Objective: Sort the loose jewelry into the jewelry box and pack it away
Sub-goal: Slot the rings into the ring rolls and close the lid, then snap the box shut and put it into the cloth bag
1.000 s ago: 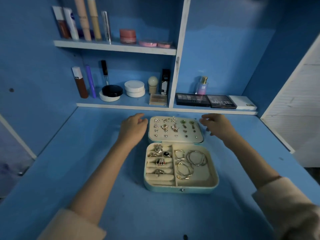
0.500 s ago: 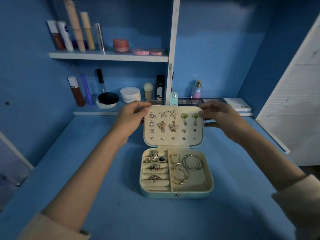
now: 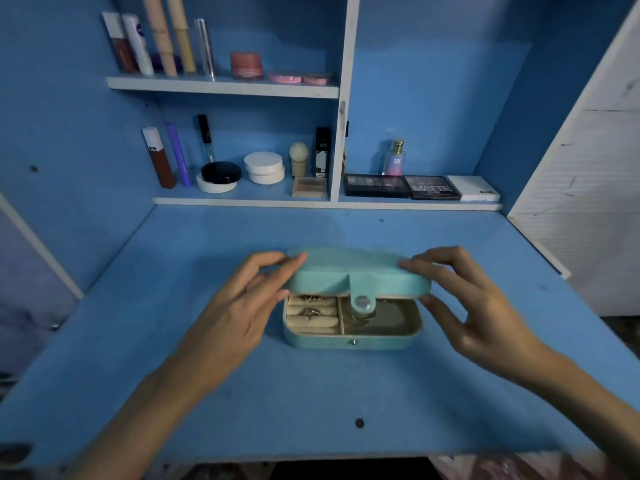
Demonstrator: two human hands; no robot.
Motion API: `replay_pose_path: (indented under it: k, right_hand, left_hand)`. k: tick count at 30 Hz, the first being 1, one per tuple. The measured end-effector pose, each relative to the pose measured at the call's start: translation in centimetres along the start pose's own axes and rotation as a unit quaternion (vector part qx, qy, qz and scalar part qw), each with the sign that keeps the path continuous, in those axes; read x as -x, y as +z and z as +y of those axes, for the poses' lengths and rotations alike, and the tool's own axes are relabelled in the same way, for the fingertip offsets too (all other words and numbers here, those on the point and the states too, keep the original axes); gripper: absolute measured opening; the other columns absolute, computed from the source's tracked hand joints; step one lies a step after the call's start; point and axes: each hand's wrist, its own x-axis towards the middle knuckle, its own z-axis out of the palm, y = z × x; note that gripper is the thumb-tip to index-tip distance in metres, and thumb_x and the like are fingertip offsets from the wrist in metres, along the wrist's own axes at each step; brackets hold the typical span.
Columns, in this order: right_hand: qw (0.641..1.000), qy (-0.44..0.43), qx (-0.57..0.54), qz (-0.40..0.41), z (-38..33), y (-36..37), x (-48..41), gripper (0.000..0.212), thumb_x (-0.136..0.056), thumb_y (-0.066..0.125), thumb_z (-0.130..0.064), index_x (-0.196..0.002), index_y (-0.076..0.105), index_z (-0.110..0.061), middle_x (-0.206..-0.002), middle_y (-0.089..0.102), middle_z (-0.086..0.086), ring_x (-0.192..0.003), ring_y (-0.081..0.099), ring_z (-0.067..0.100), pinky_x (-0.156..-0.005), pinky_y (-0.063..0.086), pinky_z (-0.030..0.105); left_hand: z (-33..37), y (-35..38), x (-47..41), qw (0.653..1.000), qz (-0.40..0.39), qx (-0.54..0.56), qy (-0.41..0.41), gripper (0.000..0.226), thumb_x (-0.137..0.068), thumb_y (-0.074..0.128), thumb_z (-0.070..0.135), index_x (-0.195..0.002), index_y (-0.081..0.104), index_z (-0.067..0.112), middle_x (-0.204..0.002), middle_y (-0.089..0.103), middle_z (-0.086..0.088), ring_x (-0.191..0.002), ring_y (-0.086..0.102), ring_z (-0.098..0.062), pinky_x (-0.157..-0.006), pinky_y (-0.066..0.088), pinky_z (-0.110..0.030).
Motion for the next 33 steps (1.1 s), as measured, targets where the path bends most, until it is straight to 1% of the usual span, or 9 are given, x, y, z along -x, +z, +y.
replay_pose_path:
  k: [5, 9, 12, 15, 19, 20, 24, 27, 33]
  right_hand:
    - [0.997, -0.031, 0.019, -0.066, 0.1, 1.4, 2.5, 0.038, -0.088, 0.049, -0.018, -0.127, 0.050, -0.014, -0.128, 0.038, 0.007, -0.123, 0.044, 0.020, -0.098, 0.041, 0.029]
    - [0.995, -0.035, 0.060, -0.070, -0.1, 1.7, 2.5, 0.042, -0.088, 0.056, -0.038, -0.123, 0.049, -0.016, -0.127, 0.040, 0.008, -0.119, 0.046, 0.024, -0.084, 0.050, 0.038]
    - [0.993, -0.043, 0.093, -0.053, 0.7, 2.4, 1.5, 0.040, -0.089, 0.053, -0.039, -0.122, 0.046, -0.018, -0.124, 0.040, 0.008, -0.116, 0.048, 0.028, -0.082, 0.051, 0.039]
    - [0.994, -0.037, 0.093, -0.053, 2.5, 3.1, -0.5, 0.045, -0.087, 0.059, -0.032, -0.128, 0.043, -0.023, -0.124, 0.038, 0.008, -0.115, 0.047, 0.031, -0.077, 0.054, 0.044]
    - [0.988, -0.002, 0.139, -0.064, 4.4, 4.0, -3.5, 0.063, -0.085, 0.064, -0.024, -0.138, 0.034, -0.040, -0.127, 0.041, 0.010, -0.114, 0.042, 0.029, -0.061, 0.056, 0.047]
    - [0.988, 0.007, 0.142, -0.056, 4.4, 4.2, -4.1, 0.061, -0.083, 0.063, -0.024, -0.136, 0.038, -0.039, -0.128, 0.043, 0.008, -0.115, 0.042, 0.027, -0.062, 0.056, 0.046]
    - [0.996, 0.006, 0.089, -0.018, 3.5, 5.5, -5.0, 0.044, -0.080, 0.052, -0.037, -0.117, 0.060, -0.014, -0.125, 0.054, 0.006, -0.118, 0.045, 0.026, -0.103, 0.035, 0.048]
    - [0.995, 0.022, 0.097, 0.028, 2.8, 7.2, -5.3, 0.053, -0.080, 0.058, -0.056, -0.104, 0.060, -0.008, -0.119, 0.055, 0.005, -0.115, 0.045, 0.026, -0.099, 0.039, 0.036]
    - [0.990, 0.008, 0.123, 0.068, 3.6, 8.4, -5.3, 0.052, -0.077, 0.060, -0.055, -0.103, 0.054, -0.010, -0.119, 0.054, 0.009, -0.111, 0.044, 0.029, -0.091, 0.042, 0.043]
  left_hand:
    - [-0.3, 0.8, 2.7, 0.995, -0.031, -0.069, 0.058, 0.037, -0.093, 0.050, 0.028, -0.127, 0.056, 0.013, -0.127, 0.049, -0.002, -0.115, 0.052, -0.014, -0.106, 0.035, -0.020]
    - [0.3, 1.7, 2.6, 0.994, -0.045, -0.089, 0.051, 0.046, -0.087, 0.054, 0.044, -0.123, 0.050, 0.016, -0.135, 0.048, 0.000, -0.125, 0.046, -0.015, -0.110, 0.031, -0.022]
    - [-0.3, 2.6, 1.6, 0.992, -0.031, -0.116, 0.045, 0.049, -0.084, 0.054, 0.039, -0.128, 0.046, 0.017, -0.135, 0.049, 0.000, -0.125, 0.045, -0.015, -0.110, 0.030, -0.024]
    - [-1.3, 3.6, -0.1, 0.988, -0.035, -0.146, 0.027, 0.067, -0.078, 0.073, 0.026, -0.137, 0.042, 0.021, -0.132, 0.054, -0.006, -0.123, 0.044, -0.017, -0.105, 0.034, -0.025]
    - [-3.5, 4.8, -2.9, 0.990, -0.025, -0.140, 0.001, 0.073, -0.067, 0.084, 0.012, -0.133, 0.055, 0.020, -0.129, 0.057, -0.008, -0.121, 0.044, -0.019, -0.094, 0.048, -0.035]
    - [-4.0, 4.9, -3.3, 0.990, -0.021, -0.138, -0.001, 0.071, -0.065, 0.085, 0.012, -0.131, 0.058, 0.019, -0.127, 0.059, -0.008, -0.120, 0.044, -0.018, -0.091, 0.049, -0.035]
    - [-4.3, 5.1, -3.7, 0.991, -0.009, -0.131, 0.003, 0.069, -0.060, 0.088, 0.014, -0.124, 0.064, 0.020, -0.120, 0.064, -0.006, -0.114, 0.046, -0.016, -0.077, 0.055, -0.034]
    - [-4.3, 5.3, -3.6, 0.992, 0.002, -0.126, 0.001, 0.069, -0.059, 0.088, 0.012, -0.123, 0.065, 0.020, -0.119, 0.064, -0.005, -0.115, 0.046, -0.016, -0.080, 0.054, -0.034]
    - [-4.3, 5.5, -3.5, 0.994, 0.006, -0.111, -0.010, 0.070, -0.059, 0.088, 0.009, -0.124, 0.064, 0.020, -0.120, 0.063, -0.006, -0.117, 0.046, -0.018, -0.084, 0.052, -0.036]
